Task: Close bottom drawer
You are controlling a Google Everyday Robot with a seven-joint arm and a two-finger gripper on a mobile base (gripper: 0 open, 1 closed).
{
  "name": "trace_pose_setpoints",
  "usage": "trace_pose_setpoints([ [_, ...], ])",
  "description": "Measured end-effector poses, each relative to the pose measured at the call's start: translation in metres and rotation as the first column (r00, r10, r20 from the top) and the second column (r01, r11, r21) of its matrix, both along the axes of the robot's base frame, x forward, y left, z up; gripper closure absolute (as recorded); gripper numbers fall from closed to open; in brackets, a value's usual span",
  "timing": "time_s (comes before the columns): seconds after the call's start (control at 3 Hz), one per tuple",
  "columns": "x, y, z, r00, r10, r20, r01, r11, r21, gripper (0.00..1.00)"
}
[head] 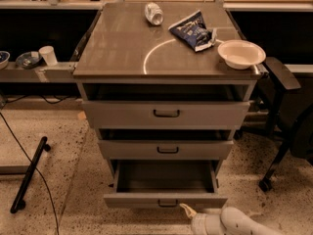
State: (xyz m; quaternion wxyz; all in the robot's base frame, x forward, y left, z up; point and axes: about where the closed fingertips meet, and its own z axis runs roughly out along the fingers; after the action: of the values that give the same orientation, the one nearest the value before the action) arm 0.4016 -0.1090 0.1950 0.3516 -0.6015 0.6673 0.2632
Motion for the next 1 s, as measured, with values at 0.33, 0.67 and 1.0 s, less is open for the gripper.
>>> trace_pose_setpoints([
  [0.33, 0.015, 0.008, -0.003, 0.9992, 0.014, 0.038, -0.015, 0.999, 0.035, 0.22],
  [0.67, 0.039, 0.007, -0.009, 0.9943, 0.006, 0.107, -0.007, 1.0, 0.017, 0.47],
  [1.0, 0.061, -0.004, -0.019, 0.99, -0.042, 0.135, 0.042, 0.999, 0.003, 0.7],
])
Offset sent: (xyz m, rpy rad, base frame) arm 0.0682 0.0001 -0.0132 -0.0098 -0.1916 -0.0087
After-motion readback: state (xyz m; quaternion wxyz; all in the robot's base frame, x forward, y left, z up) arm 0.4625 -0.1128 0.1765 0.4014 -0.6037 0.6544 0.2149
